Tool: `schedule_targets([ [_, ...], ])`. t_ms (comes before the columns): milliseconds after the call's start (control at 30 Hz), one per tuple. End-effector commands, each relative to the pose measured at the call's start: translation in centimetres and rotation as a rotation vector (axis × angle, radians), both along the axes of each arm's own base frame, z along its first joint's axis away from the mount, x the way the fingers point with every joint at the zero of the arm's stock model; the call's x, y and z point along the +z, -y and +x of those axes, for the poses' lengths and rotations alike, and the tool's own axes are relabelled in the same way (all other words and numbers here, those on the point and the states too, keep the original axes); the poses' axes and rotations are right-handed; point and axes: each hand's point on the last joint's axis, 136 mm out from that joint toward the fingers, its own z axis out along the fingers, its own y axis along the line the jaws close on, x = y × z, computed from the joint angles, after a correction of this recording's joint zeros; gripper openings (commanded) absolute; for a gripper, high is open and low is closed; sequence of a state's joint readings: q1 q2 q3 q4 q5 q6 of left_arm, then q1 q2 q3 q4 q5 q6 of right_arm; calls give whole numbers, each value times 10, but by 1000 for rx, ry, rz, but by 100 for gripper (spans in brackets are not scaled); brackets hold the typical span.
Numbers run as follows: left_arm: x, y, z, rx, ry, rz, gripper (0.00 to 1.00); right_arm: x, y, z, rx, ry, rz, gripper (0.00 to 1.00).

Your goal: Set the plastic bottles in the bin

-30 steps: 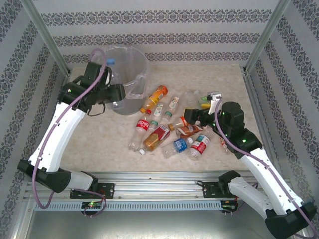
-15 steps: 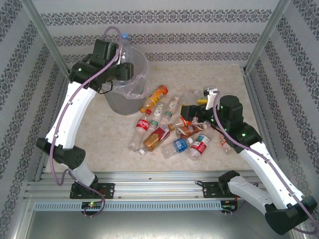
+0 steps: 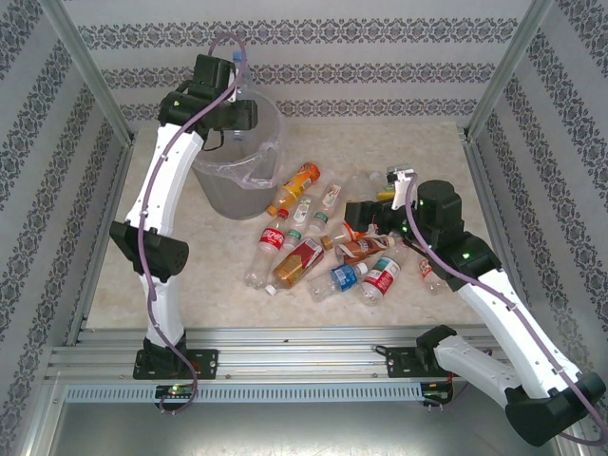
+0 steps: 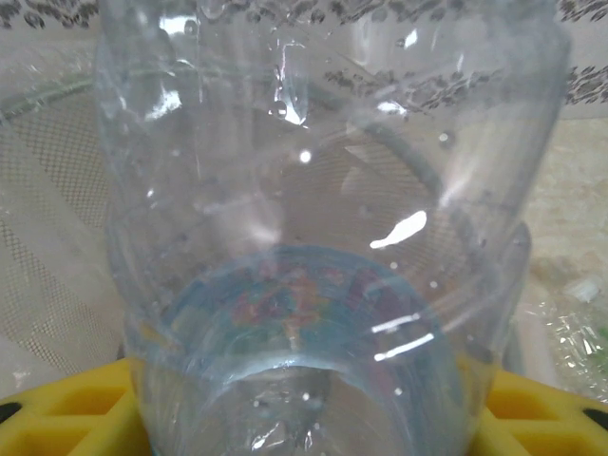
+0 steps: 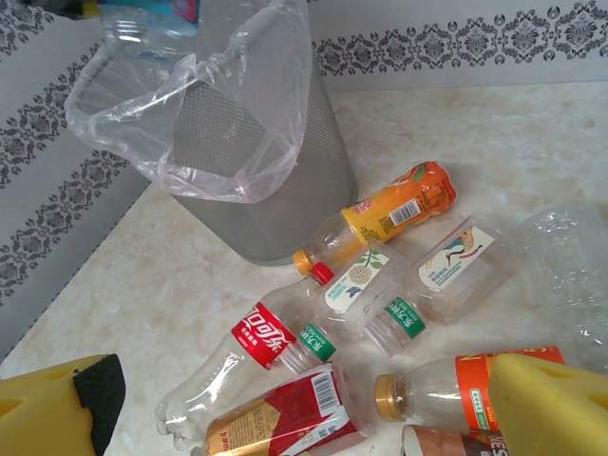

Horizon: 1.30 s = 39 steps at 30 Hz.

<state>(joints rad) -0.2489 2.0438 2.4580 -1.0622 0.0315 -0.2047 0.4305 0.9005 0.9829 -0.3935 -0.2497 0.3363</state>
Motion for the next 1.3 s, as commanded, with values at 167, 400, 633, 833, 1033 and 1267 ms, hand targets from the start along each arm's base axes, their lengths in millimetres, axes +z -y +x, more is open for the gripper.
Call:
schedule_targets([
  [167, -33, -8, -4, -38, -128, 10, 59, 4, 0, 1, -12, 10, -23, 98],
  [400, -67, -12, -8, -50, -242, 41, 59, -1, -2, 3, -2, -13, -31, 98],
  [633, -95, -16, -18, -65, -339, 83, 58, -5, -4, 8, -7, -21, -31, 98],
  [833, -116, -17, -27, -74, -422, 103, 59, -7, -10, 14, 6, -36, -31, 98],
  [1033, -126, -19, -27, -80, -452, 115, 61, -9, -9, 15, -5, -40, -39, 98],
  [1267, -141, -17, -31, -87, -501, 110, 63, -12, -6, 15, -20, -46, -53, 98],
])
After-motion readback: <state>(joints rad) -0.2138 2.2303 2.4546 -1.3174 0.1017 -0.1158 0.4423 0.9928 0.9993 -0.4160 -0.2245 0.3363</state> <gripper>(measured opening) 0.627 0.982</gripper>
